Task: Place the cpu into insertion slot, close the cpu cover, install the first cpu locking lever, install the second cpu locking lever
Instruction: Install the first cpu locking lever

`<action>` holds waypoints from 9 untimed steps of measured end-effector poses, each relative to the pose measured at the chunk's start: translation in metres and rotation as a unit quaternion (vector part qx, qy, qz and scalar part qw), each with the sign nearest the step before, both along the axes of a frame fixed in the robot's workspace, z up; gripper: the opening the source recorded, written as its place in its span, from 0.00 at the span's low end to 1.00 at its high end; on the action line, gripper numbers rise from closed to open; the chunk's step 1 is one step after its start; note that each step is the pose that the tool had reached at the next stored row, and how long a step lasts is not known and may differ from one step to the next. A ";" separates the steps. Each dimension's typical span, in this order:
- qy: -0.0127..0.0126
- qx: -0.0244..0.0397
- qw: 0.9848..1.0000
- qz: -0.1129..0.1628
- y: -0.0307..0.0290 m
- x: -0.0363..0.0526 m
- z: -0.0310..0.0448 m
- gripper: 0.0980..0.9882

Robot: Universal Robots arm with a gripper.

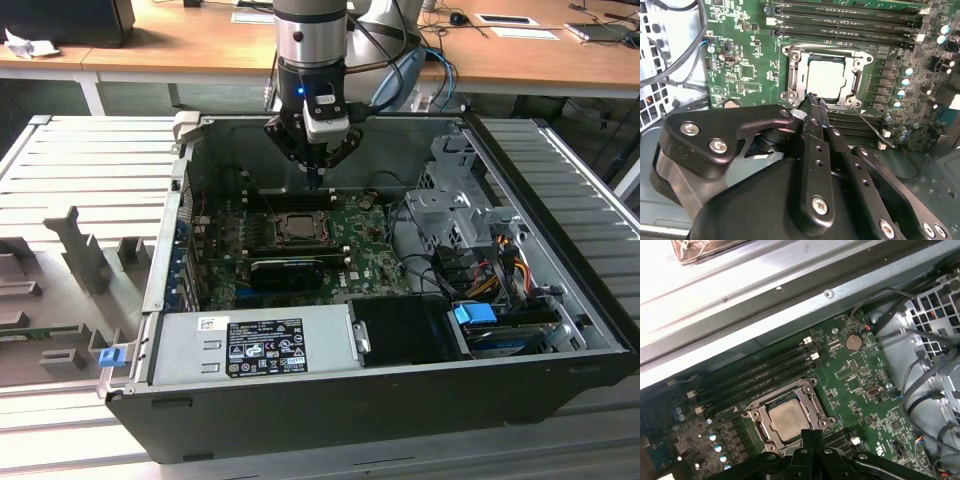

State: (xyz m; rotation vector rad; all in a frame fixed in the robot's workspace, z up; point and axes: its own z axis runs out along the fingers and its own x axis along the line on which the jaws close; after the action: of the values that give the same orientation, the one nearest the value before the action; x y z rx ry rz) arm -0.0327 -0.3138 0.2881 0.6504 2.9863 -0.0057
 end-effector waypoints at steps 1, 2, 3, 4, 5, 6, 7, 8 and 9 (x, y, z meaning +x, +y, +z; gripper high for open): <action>0.000 0.000 1.000 0.004 0.0000 0.0000 0.0000 0.01; 0.000 0.000 1.000 0.006 0.0000 0.0000 0.0000 0.01; 0.000 0.000 1.000 0.007 0.0000 0.0000 0.0000 0.01; 0.000 0.000 1.000 0.008 0.0000 0.0000 0.0000 0.01; 0.000 0.000 1.000 0.009 0.0000 0.0000 0.0000 0.01; 0.000 0.000 1.000 0.010 0.0000 0.0000 0.0000 0.01; 0.000 0.000 1.000 0.011 0.0000 0.0000 0.0000 0.01; 0.000 0.000 1.000 0.012 0.0000 0.0000 0.0000 0.01; 0.000 0.000 1.000 0.013 0.0000 0.0000 0.0000 0.01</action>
State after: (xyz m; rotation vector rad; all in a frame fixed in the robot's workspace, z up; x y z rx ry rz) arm -0.0327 -0.3138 0.2882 0.6113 2.9946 -0.0040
